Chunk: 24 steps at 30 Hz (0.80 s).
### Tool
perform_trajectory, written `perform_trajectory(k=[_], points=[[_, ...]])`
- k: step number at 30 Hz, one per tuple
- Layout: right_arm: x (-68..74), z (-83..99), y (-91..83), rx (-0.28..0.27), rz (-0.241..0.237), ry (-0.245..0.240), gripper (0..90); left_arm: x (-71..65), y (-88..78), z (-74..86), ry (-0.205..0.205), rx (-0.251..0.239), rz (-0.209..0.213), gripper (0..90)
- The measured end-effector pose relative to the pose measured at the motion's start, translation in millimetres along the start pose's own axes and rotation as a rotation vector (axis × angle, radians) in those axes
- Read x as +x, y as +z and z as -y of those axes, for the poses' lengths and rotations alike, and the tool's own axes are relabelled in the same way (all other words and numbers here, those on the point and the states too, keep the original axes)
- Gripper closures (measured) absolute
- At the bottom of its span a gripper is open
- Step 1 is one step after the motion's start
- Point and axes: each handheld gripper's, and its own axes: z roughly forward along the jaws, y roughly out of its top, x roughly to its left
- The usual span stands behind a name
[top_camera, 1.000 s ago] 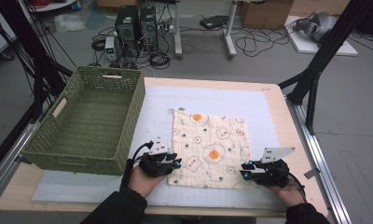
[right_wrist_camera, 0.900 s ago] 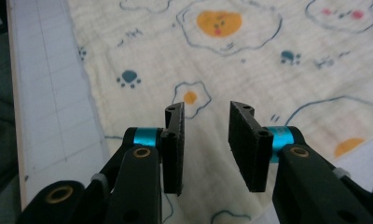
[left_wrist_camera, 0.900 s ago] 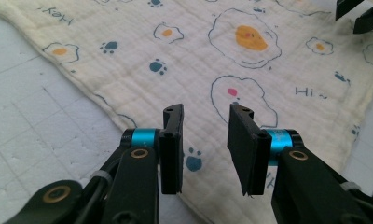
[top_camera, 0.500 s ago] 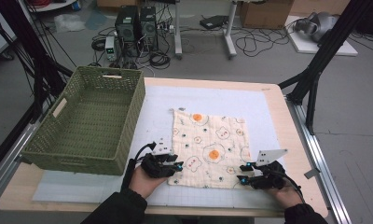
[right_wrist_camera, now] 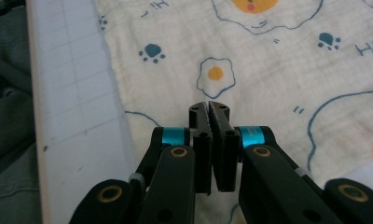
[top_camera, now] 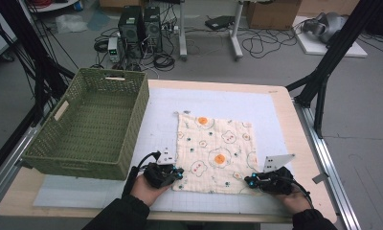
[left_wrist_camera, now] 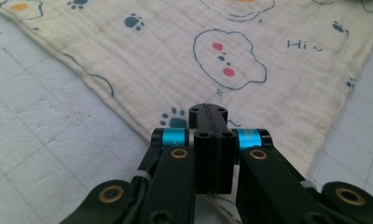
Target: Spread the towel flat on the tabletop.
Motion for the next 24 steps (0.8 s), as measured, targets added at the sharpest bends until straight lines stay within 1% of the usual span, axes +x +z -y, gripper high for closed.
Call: perform_trajectory(k=[3,5,6,7,8,9,10,11,13,14,15,16,17,18,19,21,24], points=[[3.7,1.9,-2.0,0.004,-0.027,-0.001,88.3,-2.6,-3.9,2.8,-0.006,0.006,0.014,89.4],[6.3,2.5,-3.1,-0.003,-0.033,-0.001,86.9,-5.6,-7.6,4.8,-0.002,0.004,0.026,89.4],[6.7,1.9,-3.8,-0.018,-0.022,-0.002,78.6,-6.6,-9.0,4.9,0.004,-0.009,0.022,89.0],[5.3,0.7,-4.8,-0.038,-0.019,0.006,76.4,-6.7,-10.5,4.0,0.001,-0.025,0.014,87.4],[4.2,-0.5,-6.4,-0.051,-0.024,0.018,72.4,-5.3,-11.7,2.6,-0.007,-0.04,0.018,81.3],[2.9,-1.7,-7.2,-0.061,-0.005,0.023,67.6,-3.9,-12.4,1.5,-0.013,-0.056,0.019,77.5],[0.7,-2.7,-8.1,-0.062,0.011,0.035,65.2,-3.1,-12.6,0.4,-0.015,-0.07,0.013,74.8],[-2.5,-3.4,-8.5,-0.067,0.013,0.048,61.6,-1.8,-13.1,-0.6,-0.013,-0.079,0.009,72.7],[-8.5,-4.4,-9.3,-0.081,0.022,0.074,57.6,0.6,-13.2,-2.0,-0.016,-0.099,0.008,69.4],[-11.9,-5.1,-10.0,-0.093,0.026,0.082,53.6,2.0,-13.0,-3.0,-0.018,-0.102,0.007,68.2],[-14.8,-6.2,-10.4,-0.103,0.033,0.101,46.3,3.5,-12.8,-4.2,-0.022,-0.106,0.006,66.7],[-17.9,-7.5,-10.9,-0.112,0.048,0.122,44.5,4.8,-12.1,-5.5,-0.028,-0.115,0.005,64.9],[-22.1,-8.6,-11.8,-0.121,0.036,0.129,45.4,5.9,-11.8,-7.0,-0.032,-0.123,0.005,64.3],[-24.6,-10.0,-12.6,-0.129,0.03,0.141,43.7,7.2,-11.3,-8.5,-0.037,-0.133,0.006,64.0],[-26.3,-11.4,-13.7,-0.134,0.036,0.147,42.4,8.1,-10.6,-9.9,-0.047,-0.142,0.011,63.3],[-29.6,-13.7,-15.5,-0.139,0.046,0.147,40.7,9.3,-9.4,-13.0,-0.039,-0.143,0.005,62.1],[-33.2,-14.9,-16.3,-0.149,0.047,0.152,39.7,12.0,-9.2,-17.1,-0.034,-0.149,0.0,62.0]])
